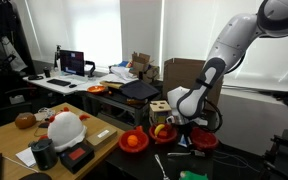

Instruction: Remove the fork from the bowl

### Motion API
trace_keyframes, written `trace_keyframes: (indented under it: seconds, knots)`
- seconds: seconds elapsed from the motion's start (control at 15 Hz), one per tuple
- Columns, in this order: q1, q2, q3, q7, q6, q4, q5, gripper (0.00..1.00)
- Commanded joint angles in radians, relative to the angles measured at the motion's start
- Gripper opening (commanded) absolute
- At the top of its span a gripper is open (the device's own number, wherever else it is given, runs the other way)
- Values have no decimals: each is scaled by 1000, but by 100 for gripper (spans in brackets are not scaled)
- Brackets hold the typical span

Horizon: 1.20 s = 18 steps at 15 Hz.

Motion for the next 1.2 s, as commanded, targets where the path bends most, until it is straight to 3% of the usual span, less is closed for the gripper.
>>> trace_keyframes:
  seconds: [0.0, 1.13]
  knots:
    - [-35, -50, 30, -32, -77, -43, 32, 2]
    - [-27, -43, 68, -63, -80, -65, 54, 2]
